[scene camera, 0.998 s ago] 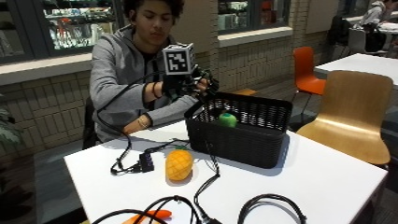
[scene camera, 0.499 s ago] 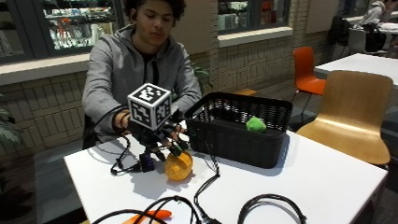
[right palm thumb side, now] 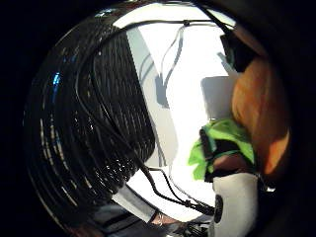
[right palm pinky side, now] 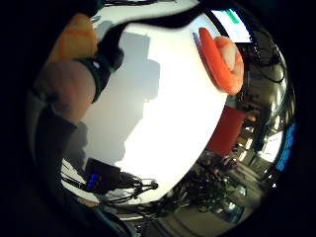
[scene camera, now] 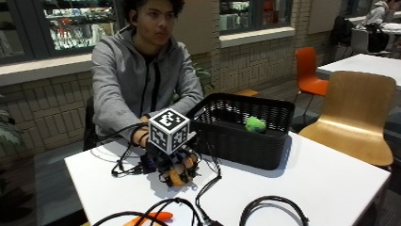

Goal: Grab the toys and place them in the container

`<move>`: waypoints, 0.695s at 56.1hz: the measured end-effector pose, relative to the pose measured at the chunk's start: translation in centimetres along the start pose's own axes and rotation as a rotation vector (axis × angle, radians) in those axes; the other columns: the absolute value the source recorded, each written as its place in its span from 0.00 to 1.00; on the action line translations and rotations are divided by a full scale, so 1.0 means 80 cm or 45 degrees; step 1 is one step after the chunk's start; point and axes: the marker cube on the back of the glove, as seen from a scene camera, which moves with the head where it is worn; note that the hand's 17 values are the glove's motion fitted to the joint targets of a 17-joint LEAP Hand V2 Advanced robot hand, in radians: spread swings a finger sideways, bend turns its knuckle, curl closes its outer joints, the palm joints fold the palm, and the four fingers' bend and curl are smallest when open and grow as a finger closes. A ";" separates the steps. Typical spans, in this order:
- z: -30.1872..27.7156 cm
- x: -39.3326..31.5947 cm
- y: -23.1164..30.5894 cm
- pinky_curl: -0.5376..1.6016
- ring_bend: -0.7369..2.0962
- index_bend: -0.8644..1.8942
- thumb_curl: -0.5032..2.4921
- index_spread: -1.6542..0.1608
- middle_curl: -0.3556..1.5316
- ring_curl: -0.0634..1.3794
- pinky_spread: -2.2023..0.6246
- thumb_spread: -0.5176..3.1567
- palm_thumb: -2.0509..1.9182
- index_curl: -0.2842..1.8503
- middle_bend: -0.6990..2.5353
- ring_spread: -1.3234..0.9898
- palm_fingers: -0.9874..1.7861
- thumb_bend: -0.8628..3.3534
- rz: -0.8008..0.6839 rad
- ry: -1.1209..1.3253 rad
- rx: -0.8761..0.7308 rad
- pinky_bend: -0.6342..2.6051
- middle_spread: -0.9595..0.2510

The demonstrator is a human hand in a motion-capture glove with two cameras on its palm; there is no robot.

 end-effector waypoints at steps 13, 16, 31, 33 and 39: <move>-0.008 -0.006 0.000 0.42 0.49 0.49 0.33 0.76 0.39 0.35 0.71 0.54 0.69 0.37 0.31 0.48 0.57 0.28 -0.015 0.022 0.265 0.53 0.73; -0.020 -0.005 0.006 0.43 0.52 0.48 0.34 0.76 0.41 0.38 0.70 0.53 0.70 0.38 0.32 0.46 0.59 0.28 -0.019 -0.001 0.294 0.53 0.70; -0.156 -0.047 0.047 0.45 0.56 0.48 0.38 0.76 0.48 0.45 0.67 0.50 0.72 0.44 0.35 0.42 0.58 0.28 -0.208 -0.092 0.542 0.55 0.63; -0.168 -0.067 0.055 0.45 0.57 0.49 0.38 0.75 0.49 0.46 0.67 0.50 0.72 0.45 0.36 0.42 0.58 0.28 -0.268 -0.105 0.557 0.55 0.62; -0.188 -0.139 0.072 0.46 0.58 0.49 0.39 0.75 0.52 0.48 0.67 0.48 0.72 0.48 0.37 0.41 0.56 0.27 -0.462 -0.103 0.562 0.56 0.60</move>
